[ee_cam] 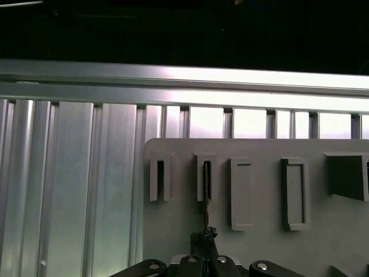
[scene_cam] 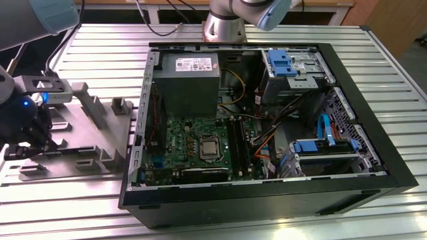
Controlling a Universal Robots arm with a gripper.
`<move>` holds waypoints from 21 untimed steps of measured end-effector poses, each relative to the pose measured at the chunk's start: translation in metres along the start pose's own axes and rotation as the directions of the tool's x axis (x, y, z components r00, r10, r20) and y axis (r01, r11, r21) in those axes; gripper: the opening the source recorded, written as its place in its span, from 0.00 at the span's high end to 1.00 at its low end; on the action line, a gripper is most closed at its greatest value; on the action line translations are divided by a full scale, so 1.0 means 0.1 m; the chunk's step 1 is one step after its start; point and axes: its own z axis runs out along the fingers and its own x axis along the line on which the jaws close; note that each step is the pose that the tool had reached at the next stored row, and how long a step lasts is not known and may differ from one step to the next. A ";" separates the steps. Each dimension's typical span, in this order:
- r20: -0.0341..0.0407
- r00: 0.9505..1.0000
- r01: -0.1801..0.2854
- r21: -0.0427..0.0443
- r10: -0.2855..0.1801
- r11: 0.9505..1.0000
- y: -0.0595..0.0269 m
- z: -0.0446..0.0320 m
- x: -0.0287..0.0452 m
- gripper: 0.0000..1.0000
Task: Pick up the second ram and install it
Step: 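Pick up the second ram and move it above second insertion slot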
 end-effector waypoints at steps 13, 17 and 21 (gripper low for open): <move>0.000 1.000 0.000 0.000 0.000 1.000 0.000 0.029 -0.041 0.89; 0.000 1.000 0.000 0.000 0.000 1.000 0.000 0.029 -0.041 0.77; 0.000 1.000 0.004 0.000 -0.004 1.000 -0.001 0.040 -0.041 0.70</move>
